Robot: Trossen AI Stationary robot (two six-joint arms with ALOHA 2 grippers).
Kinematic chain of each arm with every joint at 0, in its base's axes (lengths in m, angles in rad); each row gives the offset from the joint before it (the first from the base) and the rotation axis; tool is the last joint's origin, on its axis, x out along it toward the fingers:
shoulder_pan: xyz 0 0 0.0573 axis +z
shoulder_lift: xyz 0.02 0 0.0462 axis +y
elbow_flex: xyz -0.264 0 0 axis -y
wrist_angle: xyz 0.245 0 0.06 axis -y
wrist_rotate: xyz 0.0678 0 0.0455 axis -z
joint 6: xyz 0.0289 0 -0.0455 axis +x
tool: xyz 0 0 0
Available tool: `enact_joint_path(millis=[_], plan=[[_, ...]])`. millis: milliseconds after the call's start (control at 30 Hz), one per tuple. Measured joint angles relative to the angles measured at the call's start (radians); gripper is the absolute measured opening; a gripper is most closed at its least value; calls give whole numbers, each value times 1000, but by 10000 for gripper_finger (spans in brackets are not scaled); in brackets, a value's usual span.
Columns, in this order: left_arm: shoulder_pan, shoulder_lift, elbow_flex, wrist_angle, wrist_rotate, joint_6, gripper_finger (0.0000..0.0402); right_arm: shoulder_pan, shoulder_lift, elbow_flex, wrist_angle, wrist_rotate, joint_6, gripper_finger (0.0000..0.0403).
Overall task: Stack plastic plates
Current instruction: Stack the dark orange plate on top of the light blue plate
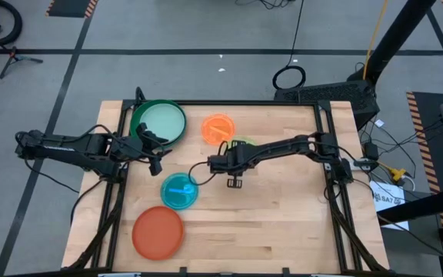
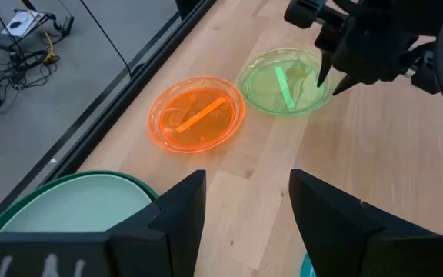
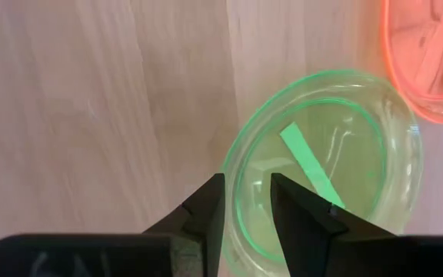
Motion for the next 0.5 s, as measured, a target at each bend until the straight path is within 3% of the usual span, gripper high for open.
enact_joint_path(millis=[267, 500], plan=[[0, 0, 0, -44, 9, -54, 193, 14, -14, 0, 143, -53, 1, 100], [-84, 22, 0, -123, 198, -298, 193, 49, -15, 0, 251, -124, -84, 100]])
